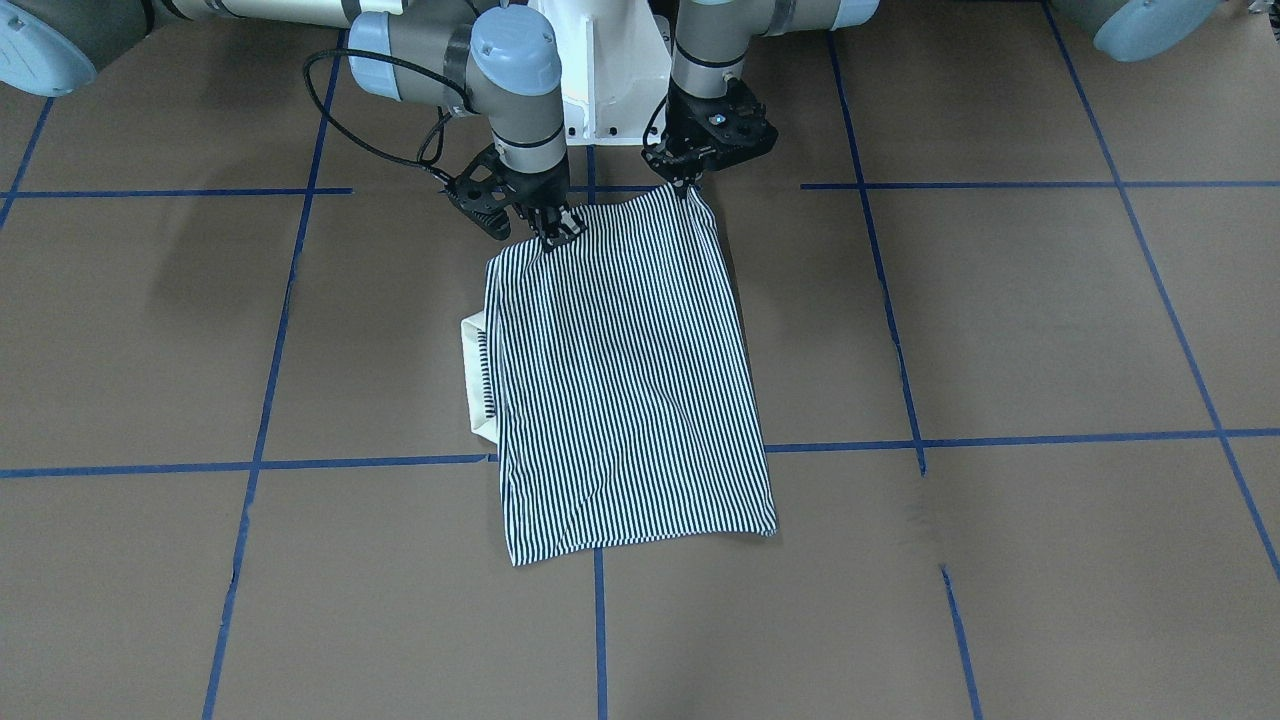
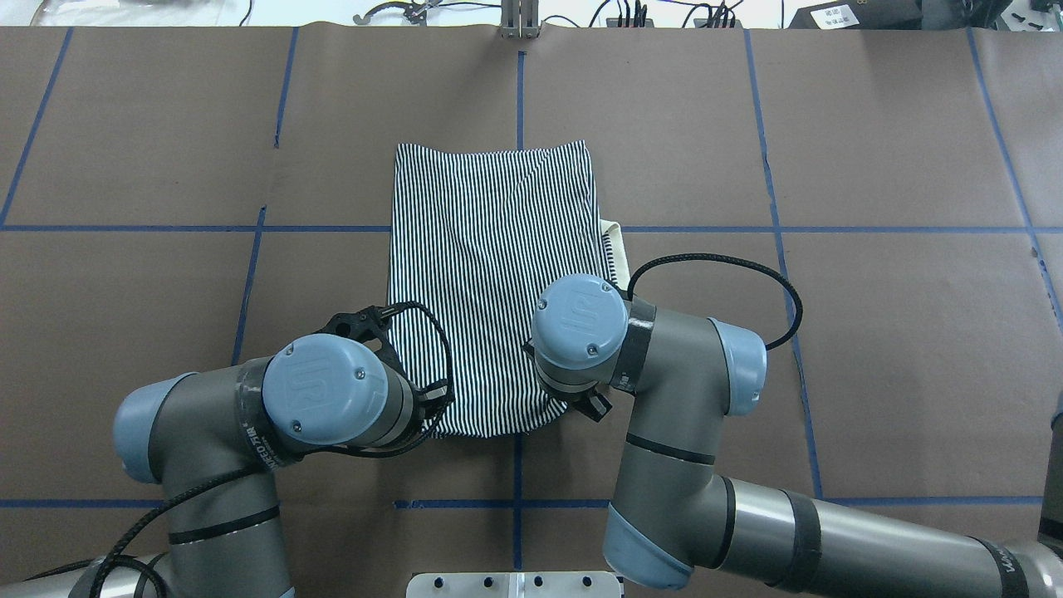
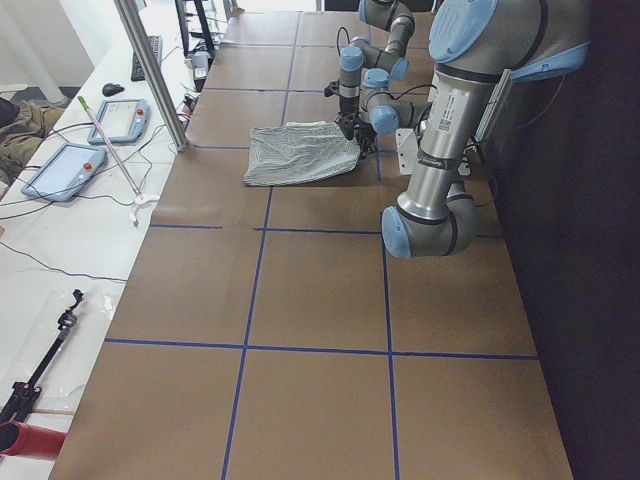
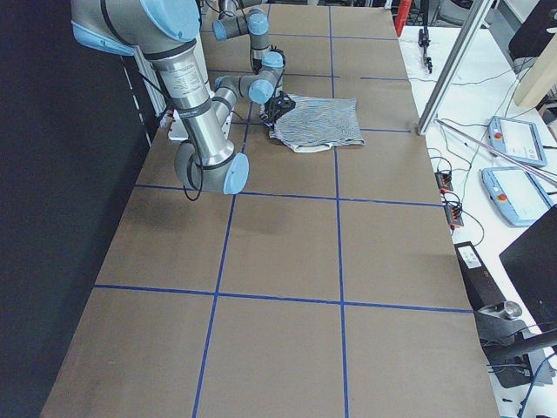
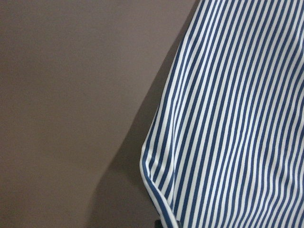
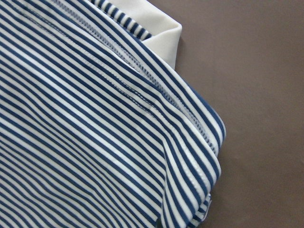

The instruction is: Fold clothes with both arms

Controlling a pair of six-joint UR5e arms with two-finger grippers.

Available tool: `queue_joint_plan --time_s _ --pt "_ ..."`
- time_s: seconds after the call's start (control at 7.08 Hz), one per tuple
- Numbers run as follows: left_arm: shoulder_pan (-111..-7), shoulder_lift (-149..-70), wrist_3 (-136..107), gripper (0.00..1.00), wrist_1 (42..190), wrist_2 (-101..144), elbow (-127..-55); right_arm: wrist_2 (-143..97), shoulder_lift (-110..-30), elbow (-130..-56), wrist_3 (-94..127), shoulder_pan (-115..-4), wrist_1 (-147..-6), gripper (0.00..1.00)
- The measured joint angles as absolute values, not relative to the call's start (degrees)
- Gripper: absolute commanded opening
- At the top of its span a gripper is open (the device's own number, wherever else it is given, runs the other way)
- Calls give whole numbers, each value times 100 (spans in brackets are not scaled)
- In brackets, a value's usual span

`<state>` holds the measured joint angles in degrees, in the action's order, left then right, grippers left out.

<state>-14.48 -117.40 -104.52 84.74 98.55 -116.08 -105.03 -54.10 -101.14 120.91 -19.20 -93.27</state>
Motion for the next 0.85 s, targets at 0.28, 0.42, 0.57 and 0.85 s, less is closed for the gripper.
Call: queue_joint_plan --time_s 0.28,0.42,0.57,0.85 --pt "-1201 -11700 -10497 0 8233 10075 -11931 -10575 -5530 -10487 12100 -1625 -9514 0" --pt "-1208 -11688 -10506 0 8191 10130 -12027 -10551 -5516 -10519 12080 -1563 -9506 0" --pt "-1335 -11689 -10508 0 8181 10155 -12061 -10476 -5502 -10514 12020 -1606 -9411 0" --pt "-1747 -11696 -10634 0 8238 10155 -12016 -10372 -5476 -10418 11815 -1941 -9125 0"
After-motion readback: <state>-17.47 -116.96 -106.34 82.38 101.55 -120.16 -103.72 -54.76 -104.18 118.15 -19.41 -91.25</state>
